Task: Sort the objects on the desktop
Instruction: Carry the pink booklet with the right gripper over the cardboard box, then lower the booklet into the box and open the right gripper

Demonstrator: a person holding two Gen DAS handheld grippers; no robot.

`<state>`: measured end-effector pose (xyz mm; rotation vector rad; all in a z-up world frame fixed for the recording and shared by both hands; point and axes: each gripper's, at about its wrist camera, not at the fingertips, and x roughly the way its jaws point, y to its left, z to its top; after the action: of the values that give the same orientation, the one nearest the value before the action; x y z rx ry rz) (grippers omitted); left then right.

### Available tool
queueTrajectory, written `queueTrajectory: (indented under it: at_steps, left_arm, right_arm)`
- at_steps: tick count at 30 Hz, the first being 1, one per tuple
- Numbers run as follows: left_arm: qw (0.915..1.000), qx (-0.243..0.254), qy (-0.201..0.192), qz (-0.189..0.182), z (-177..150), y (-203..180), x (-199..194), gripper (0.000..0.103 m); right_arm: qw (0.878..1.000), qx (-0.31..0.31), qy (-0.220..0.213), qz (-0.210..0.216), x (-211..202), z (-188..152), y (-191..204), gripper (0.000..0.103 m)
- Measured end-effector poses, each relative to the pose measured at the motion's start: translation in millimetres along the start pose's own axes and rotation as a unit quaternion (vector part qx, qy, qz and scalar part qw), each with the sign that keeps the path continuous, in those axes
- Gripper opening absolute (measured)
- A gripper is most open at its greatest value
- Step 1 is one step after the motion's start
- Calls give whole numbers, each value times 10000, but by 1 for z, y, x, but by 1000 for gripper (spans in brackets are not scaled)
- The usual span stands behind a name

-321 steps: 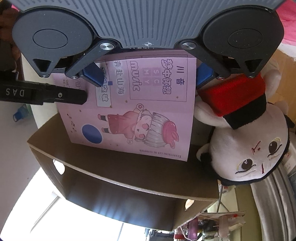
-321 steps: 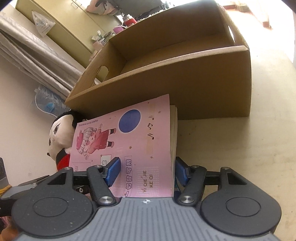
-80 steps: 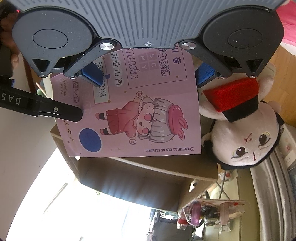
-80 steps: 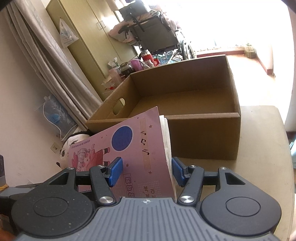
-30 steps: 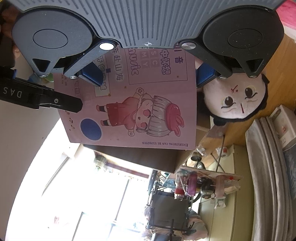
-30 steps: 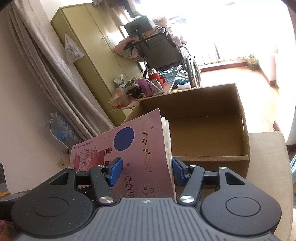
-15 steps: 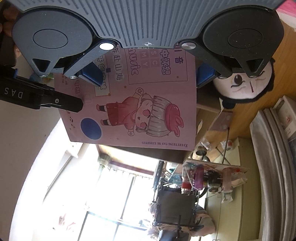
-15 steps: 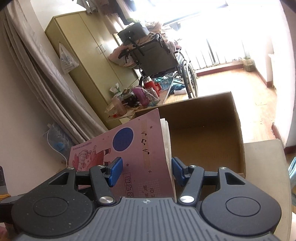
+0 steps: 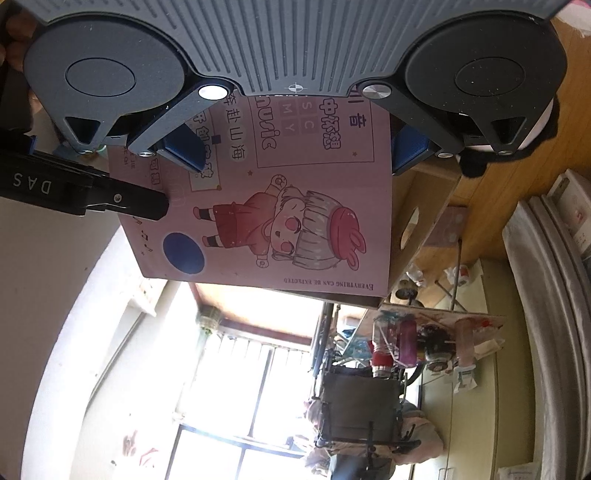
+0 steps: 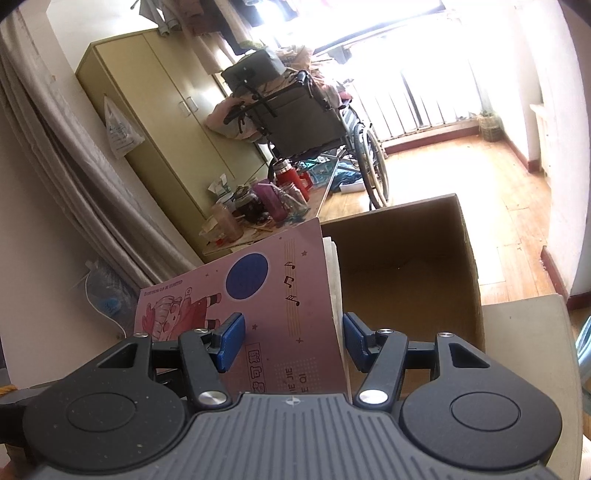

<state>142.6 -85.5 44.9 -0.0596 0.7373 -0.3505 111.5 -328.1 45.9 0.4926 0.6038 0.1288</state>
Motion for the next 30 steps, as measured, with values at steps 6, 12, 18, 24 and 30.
queueTrajectory:
  at_steps: [6,12,18,24,30]
  left_arm:
    - [9999,154,50,-5,18,-6,25,103]
    - [9990,389,215,-67,34,-12,61,103]
    - [9956,267,813,-376,47,-6,119,103]
    - [9872,276,1424,-656,46,-3,160,103]
    - [9758,22,1965,-954,47,8,191,103]
  right_arm:
    - [9998,189,20,-74,23,15,-18,62]
    - [9990,329,63,-284,55,29,-42,62]
    - [9967,282,314,-699,87,30,-62,62]
    - [9927,196,611,-1019,106,25,-75,62]
    - [9900,72,750,-1194,111,23,-76,68]
